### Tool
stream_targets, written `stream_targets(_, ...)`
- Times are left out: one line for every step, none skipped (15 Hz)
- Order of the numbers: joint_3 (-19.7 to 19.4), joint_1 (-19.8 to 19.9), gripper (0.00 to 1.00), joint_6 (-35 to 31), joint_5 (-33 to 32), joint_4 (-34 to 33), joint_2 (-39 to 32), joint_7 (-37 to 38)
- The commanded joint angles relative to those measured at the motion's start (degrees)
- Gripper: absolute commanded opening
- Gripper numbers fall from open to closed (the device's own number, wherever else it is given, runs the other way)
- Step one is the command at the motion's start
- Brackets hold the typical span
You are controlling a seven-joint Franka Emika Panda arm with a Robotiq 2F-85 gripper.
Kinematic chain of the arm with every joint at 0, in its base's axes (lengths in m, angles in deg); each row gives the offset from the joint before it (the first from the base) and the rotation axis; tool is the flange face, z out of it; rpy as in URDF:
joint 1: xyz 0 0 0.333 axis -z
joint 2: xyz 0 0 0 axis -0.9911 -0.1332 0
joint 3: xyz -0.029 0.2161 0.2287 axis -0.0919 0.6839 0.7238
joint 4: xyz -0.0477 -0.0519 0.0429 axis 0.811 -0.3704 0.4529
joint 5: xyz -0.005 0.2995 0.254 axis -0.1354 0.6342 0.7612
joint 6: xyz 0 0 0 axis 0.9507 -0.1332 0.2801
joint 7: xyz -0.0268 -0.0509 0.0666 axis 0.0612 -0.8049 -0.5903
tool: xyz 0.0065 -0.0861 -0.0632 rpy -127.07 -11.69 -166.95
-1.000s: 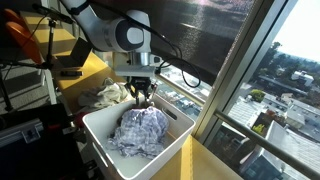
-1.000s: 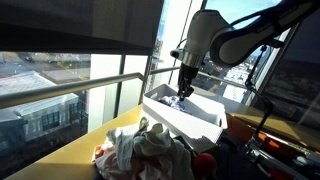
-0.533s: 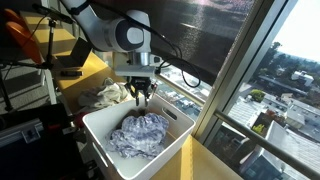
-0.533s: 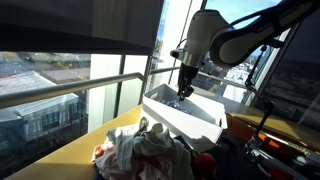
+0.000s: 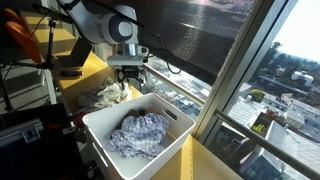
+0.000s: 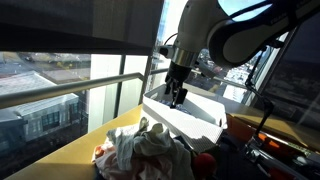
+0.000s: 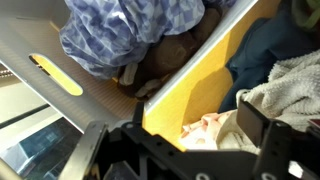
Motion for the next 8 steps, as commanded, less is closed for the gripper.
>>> stream_targets(2.86,-3.16,1.00,2.67,2.04,-6.21,-2.59,0.42)
stream_targets(3.49,-3.95,1.00,2.70,2.41,-7.80,-3.75,0.28)
stream_targets(3.94,-4.38,1.00,2.27,2.82,-9.33,-5.36,-0.19)
stream_targets(4.26,-4.71,1.00,1.30,3.20,-10.83,-7.65,-0.52)
stream_targets(4.53,-4.69,1.00,0.60,3.92,-11.97,-9.65,-0.97)
stream_targets(4.68,-4.50,1.00,0.12,4.66,-13.00,-11.60,-1.36)
stream_targets(4.75,-3.91,1.00,-0.61,5.78,-13.81,-13.91,-1.87)
stream_targets(4.65,-3.56,1.00,-0.70,6.59,-14.82,-16.07,-2.04)
